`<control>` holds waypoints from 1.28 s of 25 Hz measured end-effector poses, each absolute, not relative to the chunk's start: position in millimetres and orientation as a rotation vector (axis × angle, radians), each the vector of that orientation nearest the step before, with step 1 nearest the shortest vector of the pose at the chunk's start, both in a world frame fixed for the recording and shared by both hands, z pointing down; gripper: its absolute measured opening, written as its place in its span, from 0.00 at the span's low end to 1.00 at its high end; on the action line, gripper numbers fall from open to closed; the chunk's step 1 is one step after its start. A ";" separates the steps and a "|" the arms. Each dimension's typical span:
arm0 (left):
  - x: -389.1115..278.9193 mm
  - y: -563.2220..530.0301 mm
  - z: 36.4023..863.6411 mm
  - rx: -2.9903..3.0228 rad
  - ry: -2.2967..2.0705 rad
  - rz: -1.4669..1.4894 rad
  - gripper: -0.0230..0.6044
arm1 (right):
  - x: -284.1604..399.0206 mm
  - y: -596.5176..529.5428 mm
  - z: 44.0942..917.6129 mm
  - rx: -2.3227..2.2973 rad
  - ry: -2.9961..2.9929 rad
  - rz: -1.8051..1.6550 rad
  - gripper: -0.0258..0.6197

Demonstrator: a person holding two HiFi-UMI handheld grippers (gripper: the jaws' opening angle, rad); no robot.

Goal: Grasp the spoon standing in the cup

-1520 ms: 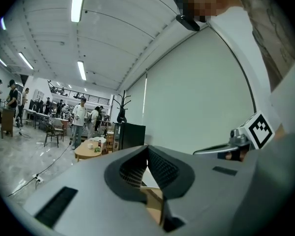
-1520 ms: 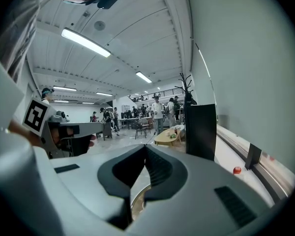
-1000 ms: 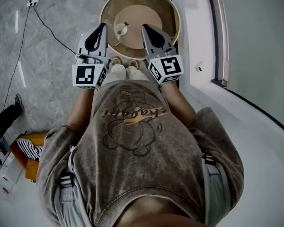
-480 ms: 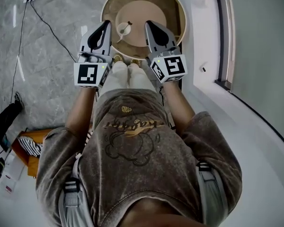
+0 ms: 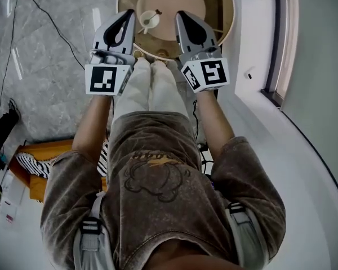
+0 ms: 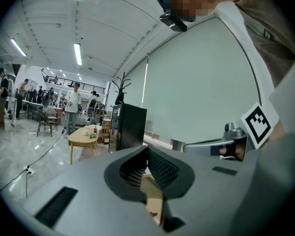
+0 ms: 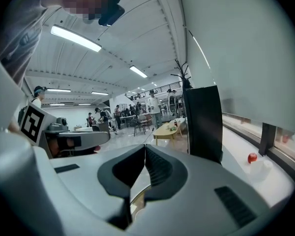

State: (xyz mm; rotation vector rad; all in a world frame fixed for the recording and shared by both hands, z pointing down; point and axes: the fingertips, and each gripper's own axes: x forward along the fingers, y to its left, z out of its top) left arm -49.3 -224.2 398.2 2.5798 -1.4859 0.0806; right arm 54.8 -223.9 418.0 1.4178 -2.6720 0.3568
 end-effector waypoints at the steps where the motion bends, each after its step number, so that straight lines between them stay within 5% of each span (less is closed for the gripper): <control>1: -48.8 -224.0 407.9 2.576 -1.482 0.085 0.06 | 54.2 -222.9 427.9 1.414 -2.666 0.367 0.07; 21: -52.1 -235.0 534.0 2.531 -1.434 0.156 0.06 | 42.7 -223.8 546.1 1.413 -2.591 0.484 0.07; 27: -46.4 -235.0 543.5 2.524 -1.419 0.164 0.06 | 42.3 -223.8 564.8 1.381 -2.577 0.571 0.46; 32: -43.4 -234.0 544.1 2.522 -1.419 0.156 0.06 | 40.8 -222.4 581.6 1.338 -2.559 0.634 0.47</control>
